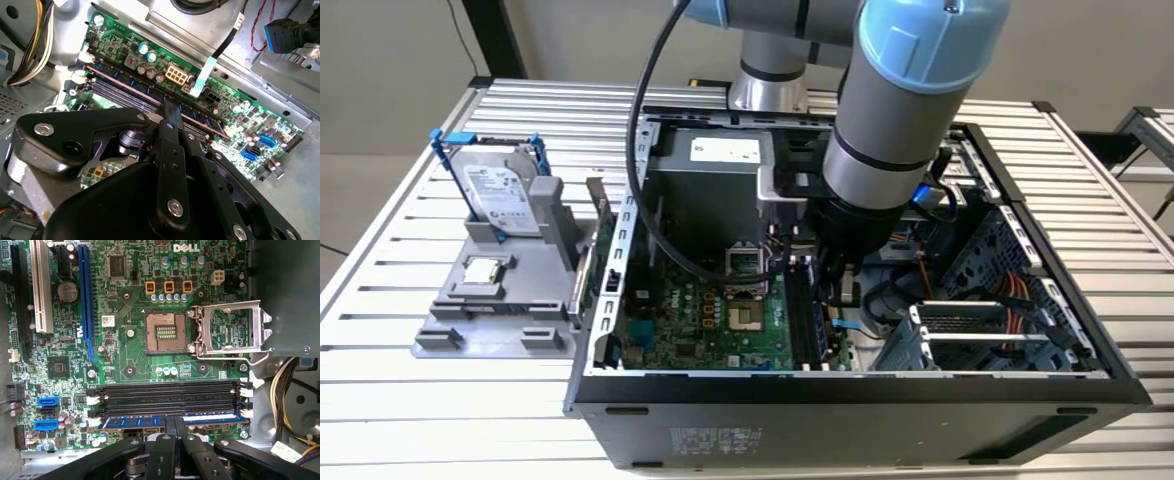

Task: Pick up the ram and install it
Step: 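Press down the ram until it locks into place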

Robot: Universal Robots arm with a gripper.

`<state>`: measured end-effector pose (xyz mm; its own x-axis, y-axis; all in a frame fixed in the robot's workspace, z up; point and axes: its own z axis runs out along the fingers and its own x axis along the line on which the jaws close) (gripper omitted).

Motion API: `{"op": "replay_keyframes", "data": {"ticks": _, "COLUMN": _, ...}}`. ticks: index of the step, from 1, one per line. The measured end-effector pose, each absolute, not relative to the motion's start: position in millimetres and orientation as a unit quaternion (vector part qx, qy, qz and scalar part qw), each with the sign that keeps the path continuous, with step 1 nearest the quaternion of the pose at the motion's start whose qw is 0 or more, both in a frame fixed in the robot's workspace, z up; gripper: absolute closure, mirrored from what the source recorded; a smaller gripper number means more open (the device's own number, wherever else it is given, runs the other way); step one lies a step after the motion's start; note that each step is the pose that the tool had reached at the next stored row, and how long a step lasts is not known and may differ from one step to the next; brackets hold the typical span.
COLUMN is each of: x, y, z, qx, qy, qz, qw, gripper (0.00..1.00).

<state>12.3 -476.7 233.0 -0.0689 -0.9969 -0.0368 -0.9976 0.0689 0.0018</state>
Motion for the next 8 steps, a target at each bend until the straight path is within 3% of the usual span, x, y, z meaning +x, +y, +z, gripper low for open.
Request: {"op": "replay_keyframes", "data": {"ticks": 8, "x": 12, "y": -477, "z": 219, "qx": -0.682, "qy": 0.731, "qz": 0.013, "qw": 0.012, "gripper": 1.00}}
